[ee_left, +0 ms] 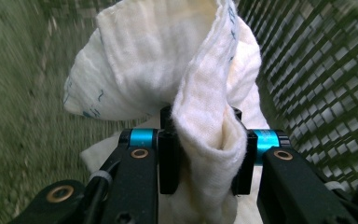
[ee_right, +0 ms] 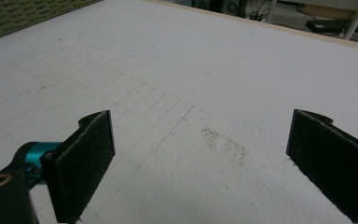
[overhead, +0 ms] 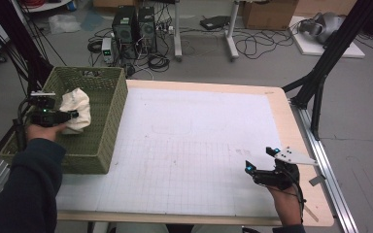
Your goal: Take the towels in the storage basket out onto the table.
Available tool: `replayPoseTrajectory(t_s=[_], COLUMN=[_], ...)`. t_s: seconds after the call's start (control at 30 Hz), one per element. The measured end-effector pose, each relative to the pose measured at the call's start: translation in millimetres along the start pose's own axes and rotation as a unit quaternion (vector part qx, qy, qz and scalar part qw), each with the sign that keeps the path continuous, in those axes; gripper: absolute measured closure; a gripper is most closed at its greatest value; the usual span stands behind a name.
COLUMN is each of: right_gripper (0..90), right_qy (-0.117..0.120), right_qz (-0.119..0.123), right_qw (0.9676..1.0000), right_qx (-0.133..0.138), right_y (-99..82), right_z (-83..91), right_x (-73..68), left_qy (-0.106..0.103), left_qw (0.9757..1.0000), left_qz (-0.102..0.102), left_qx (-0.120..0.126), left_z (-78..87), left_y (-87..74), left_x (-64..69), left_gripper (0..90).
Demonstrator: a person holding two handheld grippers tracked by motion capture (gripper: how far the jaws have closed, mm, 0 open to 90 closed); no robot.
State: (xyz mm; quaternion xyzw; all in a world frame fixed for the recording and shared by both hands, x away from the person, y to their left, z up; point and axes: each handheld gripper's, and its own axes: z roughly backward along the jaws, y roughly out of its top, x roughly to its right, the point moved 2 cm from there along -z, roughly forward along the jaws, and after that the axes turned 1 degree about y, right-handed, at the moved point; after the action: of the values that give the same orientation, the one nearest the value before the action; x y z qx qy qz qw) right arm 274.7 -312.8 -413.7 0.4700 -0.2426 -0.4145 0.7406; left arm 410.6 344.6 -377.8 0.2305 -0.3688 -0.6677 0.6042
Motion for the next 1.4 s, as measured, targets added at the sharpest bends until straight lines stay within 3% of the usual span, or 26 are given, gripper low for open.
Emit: replayPoseTrajectory(t_s=[0.1,0.13,0.23,0.27,0.3,0.33,0.5,0.63,0.9,1.07,1.13,1.17,1.2,1.4], right_gripper=[6.9,6.9,6.9,6.9,6.9,6.9,6.9,6.9,6.9,6.9,6.9,6.9,6.9,6.9], right_qy=[0.000,0.000,0.002,0.002,0.003,0.003,0.002,0.003,0.003,0.003,0.004,0.003,0.003,0.004], right_qz=[0.001,0.001,0.005,0.007,0.008,0.008,0.012,0.010,0.012,0.012,0.011,0.012,0.012,0.013], right_qw=[1.0000,1.0000,1.0000,1.0000,1.0000,1.0000,0.9999,0.9999,0.9999,0.9999,0.9999,0.9999,0.9999,0.9999], right_qx=[-0.001,-0.001,-0.001,0.000,0.002,0.002,0.001,0.001,0.001,0.001,0.001,0.002,0.002,0.001], right_y=[0.4,0.4,1.6,1.9,2.4,2.4,3.0,2.8,3.1,3.1,3.3,3.4,3.4,3.2], right_z=[-1.1,-1.1,-2.3,-2.9,-4.0,-4.0,-4.8,-3.7,-3.7,-3.6,-3.5,-3.4,-3.4,-3.2], right_x=[-0.7,-0.7,-2.0,-2.2,-2.8,-2.8,-2.9,-2.5,-3.6,-3.7,-3.9,-3.9,-3.9,-3.7], left_qy=[-0.012,-0.012,-0.022,-0.028,-0.034,-0.034,-0.048,-0.057,-0.092,-0.116,-0.127,-0.140,-0.140,-0.186], left_qw=[0.9983,0.9983,0.9955,0.9938,0.9906,0.9906,0.9806,0.9746,0.9590,0.9517,0.9480,0.9445,0.9445,0.9323], left_qz=[0.005,0.005,0.002,0.003,0.003,0.003,0.001,-0.012,-0.049,-0.081,-0.087,-0.090,-0.090,-0.106], left_qx=[0.057,0.057,0.092,0.107,0.133,0.133,0.190,0.216,0.264,0.273,0.279,0.283,0.283,0.292], left_z=[15.6,15.6,26.2,29.7,37.0,37.0,54.1,65.0,82.2,87.5,87.2,86.9,86.9,85.9], left_y=[5.0,5.0,8.7,10.2,13.5,13.5,22.8,28.7,41.5,47.5,48.0,48.0,48.0,46.2], left_x=[-0.8,-0.8,1.4,2.2,4.3,4.3,11.4,19.2,51.1,73.2,80.9,88.3,88.3,117.8], left_gripper=[70.2,70.2,70.2,70.3,70.3,70.3,70.3,70.3,70.6,70.5,70.5,70.5,70.5,70.5])
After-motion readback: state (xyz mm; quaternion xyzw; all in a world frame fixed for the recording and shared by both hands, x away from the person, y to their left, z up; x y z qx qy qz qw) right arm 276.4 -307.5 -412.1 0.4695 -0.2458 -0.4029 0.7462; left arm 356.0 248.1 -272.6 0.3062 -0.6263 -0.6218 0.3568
